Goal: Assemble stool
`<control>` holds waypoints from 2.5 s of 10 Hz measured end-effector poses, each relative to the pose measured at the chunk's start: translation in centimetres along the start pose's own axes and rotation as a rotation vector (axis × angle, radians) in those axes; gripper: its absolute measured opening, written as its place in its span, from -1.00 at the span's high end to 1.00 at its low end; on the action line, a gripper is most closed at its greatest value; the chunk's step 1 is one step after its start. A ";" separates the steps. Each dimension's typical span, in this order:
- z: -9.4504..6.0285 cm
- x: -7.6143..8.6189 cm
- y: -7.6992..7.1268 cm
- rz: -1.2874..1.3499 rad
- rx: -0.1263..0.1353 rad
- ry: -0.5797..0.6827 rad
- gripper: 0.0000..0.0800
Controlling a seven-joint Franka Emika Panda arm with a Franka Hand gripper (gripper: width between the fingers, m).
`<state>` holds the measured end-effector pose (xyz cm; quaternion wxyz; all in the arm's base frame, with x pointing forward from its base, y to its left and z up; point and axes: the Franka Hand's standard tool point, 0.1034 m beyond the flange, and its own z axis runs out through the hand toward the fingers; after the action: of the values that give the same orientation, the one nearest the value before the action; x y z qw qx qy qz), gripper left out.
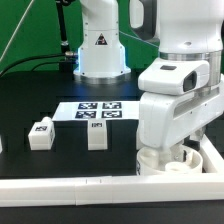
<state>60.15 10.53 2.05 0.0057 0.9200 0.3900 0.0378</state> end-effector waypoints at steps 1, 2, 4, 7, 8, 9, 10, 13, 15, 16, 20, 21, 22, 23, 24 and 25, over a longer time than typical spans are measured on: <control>0.2 -0.5 -0.1 0.003 0.007 -0.014 -0.37; 0.3 -0.7 -0.1 0.004 0.010 -0.021 -0.55; 0.3 -0.8 -0.1 0.005 0.011 -0.023 -0.61; 0.4 -0.8 -0.1 0.005 0.011 -0.023 -0.62; 0.4 -0.8 -0.1 0.005 0.011 -0.023 -0.62; 0.4 -0.8 -0.1 0.005 0.011 -0.023 -0.62; 0.3 -0.8 -0.1 0.005 0.011 -0.023 -0.62; -3.5 -0.9 0.7 0.040 0.007 -0.035 -0.62; -3.3 -1.1 0.7 0.079 0.009 -0.037 -0.62; -3.3 -1.0 0.6 0.181 0.010 -0.036 -0.62; -3.4 -4.1 0.5 0.539 0.012 -0.081 -0.62; -4.1 -4.1 0.8 0.632 0.013 -0.078 -0.62; -4.2 -4.0 0.9 0.706 0.029 -0.070 -0.62; -4.0 -3.9 0.6 0.765 0.033 -0.071 -0.62; -4.0 -4.0 0.5 0.769 0.036 -0.081 -0.62; -4.0 -4.1 0.5 0.763 0.043 -0.100 -0.62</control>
Offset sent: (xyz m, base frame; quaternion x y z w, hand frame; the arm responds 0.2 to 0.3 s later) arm 0.0000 0.0000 0.0000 0.0000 0.0000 0.0000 1.0000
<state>57.37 7.20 5.84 -0.0091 0.9996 0.0194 -0.0157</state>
